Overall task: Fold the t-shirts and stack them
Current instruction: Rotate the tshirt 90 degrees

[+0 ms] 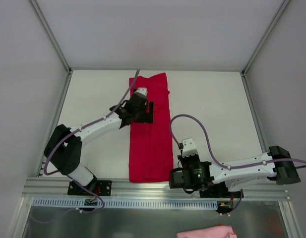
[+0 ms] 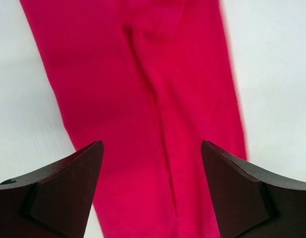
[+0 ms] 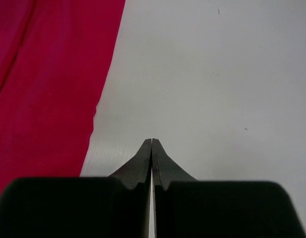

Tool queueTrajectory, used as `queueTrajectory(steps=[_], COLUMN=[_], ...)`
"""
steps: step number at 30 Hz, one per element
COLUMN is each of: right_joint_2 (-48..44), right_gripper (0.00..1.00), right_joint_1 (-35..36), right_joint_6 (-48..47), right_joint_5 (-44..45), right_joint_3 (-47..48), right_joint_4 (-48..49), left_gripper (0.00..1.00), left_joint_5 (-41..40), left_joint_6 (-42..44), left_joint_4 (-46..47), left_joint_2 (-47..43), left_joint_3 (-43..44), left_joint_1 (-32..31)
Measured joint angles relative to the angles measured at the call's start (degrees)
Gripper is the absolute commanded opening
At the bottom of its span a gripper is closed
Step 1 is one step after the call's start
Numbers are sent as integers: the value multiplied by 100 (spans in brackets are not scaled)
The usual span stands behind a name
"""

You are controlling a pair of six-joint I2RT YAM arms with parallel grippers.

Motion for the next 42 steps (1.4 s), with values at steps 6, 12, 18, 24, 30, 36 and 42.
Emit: queueTrajectory(steps=[6,12,18,24,30,36,42], right_joint_2=[-413,-1716,-2168,-920,-509,-662,-984], right_gripper=[29,40,46,54,55,55,56], right_joint_1=[-46,-1360,-2284,-2583,-2632,-2354,-1834], right_joint_6=[-577,-2057,-2660,-2881,-2874,-2750,-2487], right_joint_5=[-341,-1735,-2594,-3171,-3423,-3432,-3235], right_joint_3=[-651,-2286,-2551,-2465,-2417,-2417,-2406], right_joint_4=[1143,3587,4474,5209,5484,5482,5163], left_gripper=[79,80,80,80,76,73,69], left_joint_5=[-551,-739,-778,-743,-887,-1231,-1537], left_joint_6=[-704,-1211,-1364,-1663,-2282,-2922,-3480], left_joint_4=[555,1692,1814,1878,992,350,262], left_joint_2=[-271,-2352,-3475,-4205,-5211,-5534,-4728], left_joint_3=[-2402,-4103,-4597,-4815,-5021,-5123,-5217], left_joint_1=[-896,-914,-914,-914,-970,-1532,-2339])
